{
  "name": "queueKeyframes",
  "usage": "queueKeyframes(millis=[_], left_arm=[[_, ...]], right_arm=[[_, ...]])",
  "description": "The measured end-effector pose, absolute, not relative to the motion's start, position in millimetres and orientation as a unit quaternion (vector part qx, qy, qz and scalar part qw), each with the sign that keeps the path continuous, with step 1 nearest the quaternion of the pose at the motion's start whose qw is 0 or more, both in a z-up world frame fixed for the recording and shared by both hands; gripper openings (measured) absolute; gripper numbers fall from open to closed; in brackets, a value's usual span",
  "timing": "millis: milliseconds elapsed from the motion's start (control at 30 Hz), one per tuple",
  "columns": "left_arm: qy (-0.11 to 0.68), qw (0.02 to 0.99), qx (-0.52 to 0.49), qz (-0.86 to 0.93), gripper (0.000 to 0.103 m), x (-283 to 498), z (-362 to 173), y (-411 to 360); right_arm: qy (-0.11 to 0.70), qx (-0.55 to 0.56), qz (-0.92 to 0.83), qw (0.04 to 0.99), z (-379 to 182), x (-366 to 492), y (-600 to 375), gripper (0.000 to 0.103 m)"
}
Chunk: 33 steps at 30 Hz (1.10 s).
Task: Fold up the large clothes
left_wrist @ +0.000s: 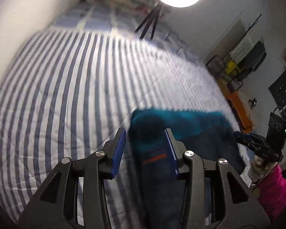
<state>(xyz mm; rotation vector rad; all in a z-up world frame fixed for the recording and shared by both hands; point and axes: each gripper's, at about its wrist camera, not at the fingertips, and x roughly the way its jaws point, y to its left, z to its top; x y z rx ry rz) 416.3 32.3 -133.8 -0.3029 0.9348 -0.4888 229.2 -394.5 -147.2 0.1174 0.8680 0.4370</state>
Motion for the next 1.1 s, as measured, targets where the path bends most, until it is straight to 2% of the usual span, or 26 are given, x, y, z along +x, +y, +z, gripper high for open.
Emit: queueKeyframes(millis=[200,300,433,500,633,867,1100], left_arm=[[0.425,0.864,-0.088,-0.255,0.042,421.4,-112.9,-17.3],[0.446,0.852,-0.091,-0.259,0.042,441.8,-127.6,-39.7],[0.48,0.851,-0.015,-0.215,0.041,464.9,-166.0,-64.5],[0.487,0.848,-0.016,-0.209,0.041,469.3,-182.9,-65.3],[0.478,0.854,-0.001,-0.204,0.041,467.0,-179.8,-69.6],[0.465,0.853,-0.052,-0.232,0.041,406.6,-134.3,-39.8],[0.511,0.828,-0.035,-0.228,0.041,346.1,-165.1,-22.9]], right_arm=[[0.401,0.092,0.168,0.896,-150.0,256.3,-419.8,0.027],[0.417,0.08,0.168,0.89,-167.5,271.8,-413.4,0.027],[0.447,0.051,0.148,0.88,-196.7,287.7,-409.5,0.022],[0.459,0.061,0.135,0.876,-209.3,292.4,-417.5,0.021],[0.464,0.07,0.13,0.873,-211.9,294.5,-421.6,0.022],[0.445,0.097,0.168,0.874,-162.4,243.7,-436.8,0.024],[0.488,0.062,0.19,0.85,-182.7,172.9,-418.5,0.024]])
